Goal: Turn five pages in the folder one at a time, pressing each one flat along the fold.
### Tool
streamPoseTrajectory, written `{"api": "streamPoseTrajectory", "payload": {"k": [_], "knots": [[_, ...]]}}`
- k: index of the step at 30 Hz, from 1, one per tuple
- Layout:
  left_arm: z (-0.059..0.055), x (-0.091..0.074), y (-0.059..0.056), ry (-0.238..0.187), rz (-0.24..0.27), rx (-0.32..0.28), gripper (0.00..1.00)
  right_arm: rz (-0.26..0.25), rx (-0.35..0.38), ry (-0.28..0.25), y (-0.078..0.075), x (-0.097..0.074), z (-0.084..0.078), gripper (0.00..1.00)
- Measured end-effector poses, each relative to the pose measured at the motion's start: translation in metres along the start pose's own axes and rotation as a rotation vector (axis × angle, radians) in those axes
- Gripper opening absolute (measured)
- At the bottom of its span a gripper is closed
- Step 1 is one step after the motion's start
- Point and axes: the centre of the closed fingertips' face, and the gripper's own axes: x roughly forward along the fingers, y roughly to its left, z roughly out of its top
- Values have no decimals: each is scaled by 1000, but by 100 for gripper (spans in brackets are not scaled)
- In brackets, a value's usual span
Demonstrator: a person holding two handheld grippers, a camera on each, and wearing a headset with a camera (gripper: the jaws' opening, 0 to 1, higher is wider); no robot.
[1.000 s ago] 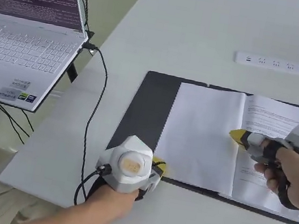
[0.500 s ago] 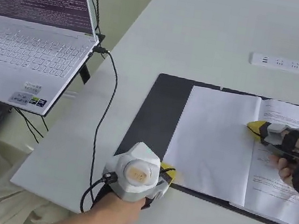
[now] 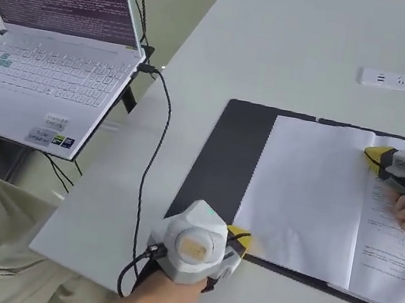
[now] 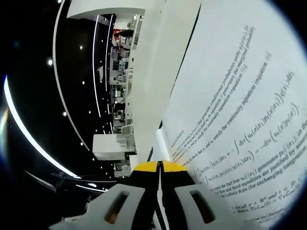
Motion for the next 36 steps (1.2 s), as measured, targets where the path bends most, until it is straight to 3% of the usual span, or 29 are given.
{"api": "streamPoseTrajectory", "payload": {"k": [9,15,18,21,36], "knots": [[0,1,1,3,0,9,0,0,35,-64,4,15,16,0],[-1,1,1,0,0,10,0,-14,8,-117,7,24,26,0],[-1,1,1,2,2,16,0,-15,-1,-121,8,22,23,0],[-1,2,1,2,0,14,0,-17,-8,-103,7,22,21,0],[-1,2,1,0,-3,1,0,-3,17,69,-1,-14,-27,0]]}}
